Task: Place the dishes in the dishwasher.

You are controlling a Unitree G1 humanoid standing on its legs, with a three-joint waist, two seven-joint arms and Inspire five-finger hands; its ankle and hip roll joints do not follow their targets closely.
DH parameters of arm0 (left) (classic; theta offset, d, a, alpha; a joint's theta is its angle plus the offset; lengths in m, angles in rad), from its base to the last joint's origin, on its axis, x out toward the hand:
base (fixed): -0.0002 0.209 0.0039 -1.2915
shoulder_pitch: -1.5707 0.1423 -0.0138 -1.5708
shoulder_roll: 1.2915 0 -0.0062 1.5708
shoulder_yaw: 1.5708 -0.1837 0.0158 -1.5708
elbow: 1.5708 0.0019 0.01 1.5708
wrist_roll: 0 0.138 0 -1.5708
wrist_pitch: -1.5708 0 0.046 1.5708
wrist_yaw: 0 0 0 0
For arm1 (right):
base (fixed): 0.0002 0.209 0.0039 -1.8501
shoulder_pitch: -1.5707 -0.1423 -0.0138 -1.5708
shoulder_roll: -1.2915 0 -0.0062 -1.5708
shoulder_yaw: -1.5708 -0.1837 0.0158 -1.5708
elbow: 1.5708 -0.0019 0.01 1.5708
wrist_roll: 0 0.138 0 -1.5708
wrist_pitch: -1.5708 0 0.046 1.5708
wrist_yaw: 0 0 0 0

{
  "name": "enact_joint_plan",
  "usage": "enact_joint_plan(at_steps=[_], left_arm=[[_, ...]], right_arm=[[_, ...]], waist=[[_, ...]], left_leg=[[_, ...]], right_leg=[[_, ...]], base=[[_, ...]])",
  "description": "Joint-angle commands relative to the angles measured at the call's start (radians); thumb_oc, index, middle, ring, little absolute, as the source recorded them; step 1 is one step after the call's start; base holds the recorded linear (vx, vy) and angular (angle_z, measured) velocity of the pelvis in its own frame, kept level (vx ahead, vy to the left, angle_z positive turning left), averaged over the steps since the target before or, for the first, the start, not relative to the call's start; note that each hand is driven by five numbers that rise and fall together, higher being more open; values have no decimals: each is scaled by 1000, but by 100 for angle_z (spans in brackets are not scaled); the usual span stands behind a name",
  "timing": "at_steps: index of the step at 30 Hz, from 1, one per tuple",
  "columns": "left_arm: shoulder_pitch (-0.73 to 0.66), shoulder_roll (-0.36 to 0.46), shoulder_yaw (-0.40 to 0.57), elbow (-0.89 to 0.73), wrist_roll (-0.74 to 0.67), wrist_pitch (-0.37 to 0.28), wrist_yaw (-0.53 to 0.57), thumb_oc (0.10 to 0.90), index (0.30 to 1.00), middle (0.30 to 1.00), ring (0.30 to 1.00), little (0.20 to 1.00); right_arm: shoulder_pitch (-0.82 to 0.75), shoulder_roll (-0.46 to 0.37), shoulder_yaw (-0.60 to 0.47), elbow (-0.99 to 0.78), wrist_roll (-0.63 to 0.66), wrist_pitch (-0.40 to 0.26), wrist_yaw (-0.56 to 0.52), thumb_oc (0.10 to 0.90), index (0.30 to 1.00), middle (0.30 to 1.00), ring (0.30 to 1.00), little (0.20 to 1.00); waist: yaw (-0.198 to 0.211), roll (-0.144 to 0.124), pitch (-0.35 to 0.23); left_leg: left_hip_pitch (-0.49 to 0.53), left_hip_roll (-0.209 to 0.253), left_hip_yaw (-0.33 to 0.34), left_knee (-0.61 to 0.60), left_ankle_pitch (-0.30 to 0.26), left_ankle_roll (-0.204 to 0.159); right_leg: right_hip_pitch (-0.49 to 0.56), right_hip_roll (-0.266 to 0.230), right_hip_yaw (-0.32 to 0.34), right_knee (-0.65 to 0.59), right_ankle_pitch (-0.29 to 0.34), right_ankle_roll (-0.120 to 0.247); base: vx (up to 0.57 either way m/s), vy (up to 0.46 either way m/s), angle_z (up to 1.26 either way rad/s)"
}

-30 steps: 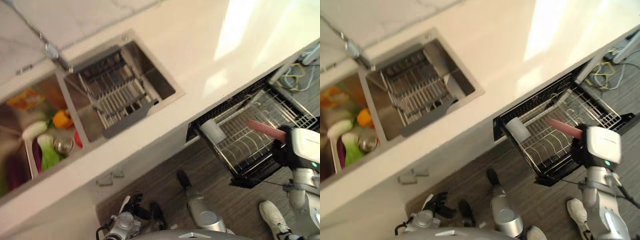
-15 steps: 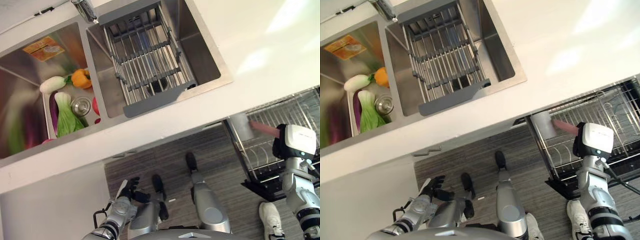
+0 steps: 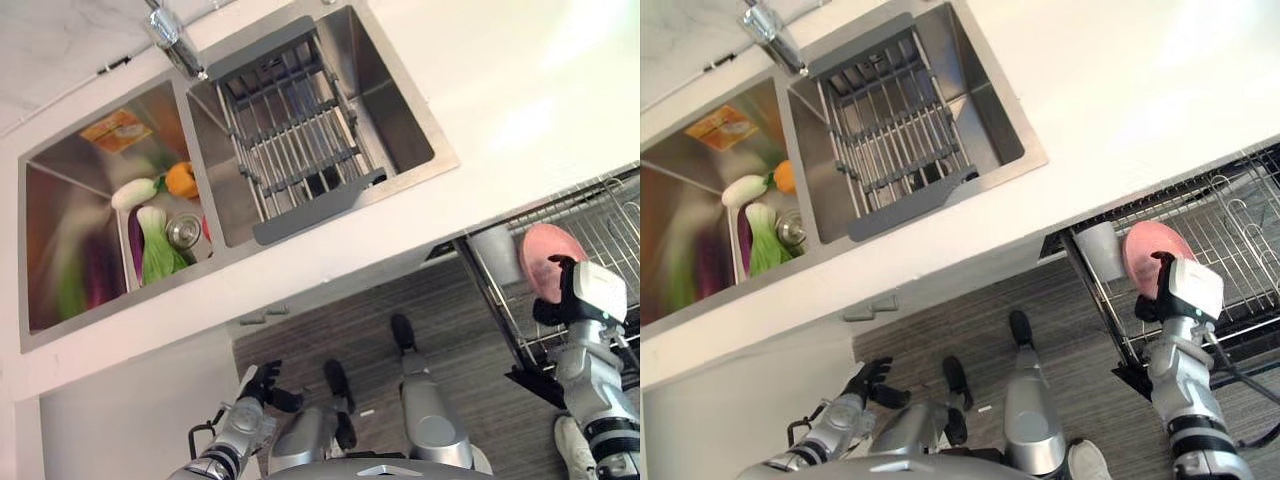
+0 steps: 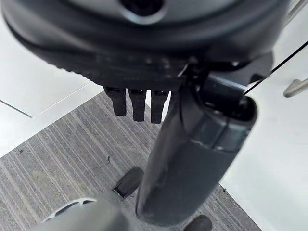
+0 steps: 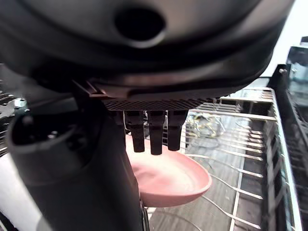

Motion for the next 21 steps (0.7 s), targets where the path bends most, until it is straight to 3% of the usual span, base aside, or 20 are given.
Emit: enact_joint_plan(at_steps=[1, 3, 4, 6, 7, 10, 12, 17, 21], left_arm=[[13, 44, -6, 75, -8, 16, 2, 800, 900, 900, 900, 900], [15, 45, -2, 77, -5, 20, 0, 800, 900, 900, 900, 900], [18, 45, 15, 86, 5, 29, -5, 800, 900, 900, 900, 900], [18, 45, 15, 86, 5, 29, -5, 800, 900, 900, 900, 900], [20, 48, 18, 94, 15, 36, -4, 800, 900, 900, 900, 900], [21, 54, 31, 107, 28, 36, -6, 800, 900, 900, 900, 900], [21, 58, 35, 112, 32, 36, -7, 800, 900, 900, 900, 900], [19, 68, 44, 119, 25, 43, -5, 800, 900, 900, 900, 900], [14, 65, 40, 108, 11, 48, -9, 800, 900, 900, 900, 900]], right_arm=[[8, -56, -80, -115, 55, -30, -57, 800, 900, 900, 900, 900], [21, -51, -100, -151, 60, -30, -51, 800, 900, 900, 900, 900], [49, -25, -171, -249, 116, -61, -62, 800, 900, 900, 900, 900], [49, -25, -171, -249, 116, -61, -62, 800, 900, 900, 900, 900], [64, 2, -241, -318, 201, -97, -97, 800, 900, 900, 900, 900], [100, 12, -357, -399, 246, -145, -150, 800, 900, 900, 900, 900], [118, 18, -397, -451, 238, -142, -157, 800, 900, 900, 900, 900], [168, 27, -484, -329, 310, -99, -225, 800, 900, 900, 900, 900], [197, 53, -516, -247, 355, -59, -272, 800, 900, 900, 900, 900]], waist=[[8, -101, -103], [8, -104, -108], [-1, -116, -125], [-1, -116, -125], [-7, -126, -136], [-25, -143, -156], [-27, -147, -163], [-41, -155, -172], [-54, -141, -165]], left_leg=[[-11, 3, -7, 31, 3, -25], [-5, 5, -4, 31, 1, -25], [11, 10, 0, 33, -6, -23], [11, 10, 0, 33, -6, -23], [24, 12, 5, 33, -11, -24], [41, 17, 13, 33, -18, -23], [47, 18, 20, 33, -22, -22], [53, 23, 31, 31, -25, -22], [45, 24, 33, 31, -24, -23]], right_leg=[[28, -28, 23, 119, -169, 76], [34, -25, 26, 119, -171, 75], [50, -17, 30, 118, -178, 72], [50, -17, 30, 118, -178, 72], [61, -12, 34, 116, -182, 70], [77, 0, 46, 114, -188, 68], [78, 7, 53, 117, -191, 67], [75, 16, 62, 119, -192, 66], [54, 19, 66, 129, -190, 65]], base=[[41, -19, -7], [42, -17, -10], [59, -21, -17], [43, -16, -15], [54, -16, -8], [49, -18, -8], [6, -4, -4], [-4, -3, -12], [-13, 16, -3]])
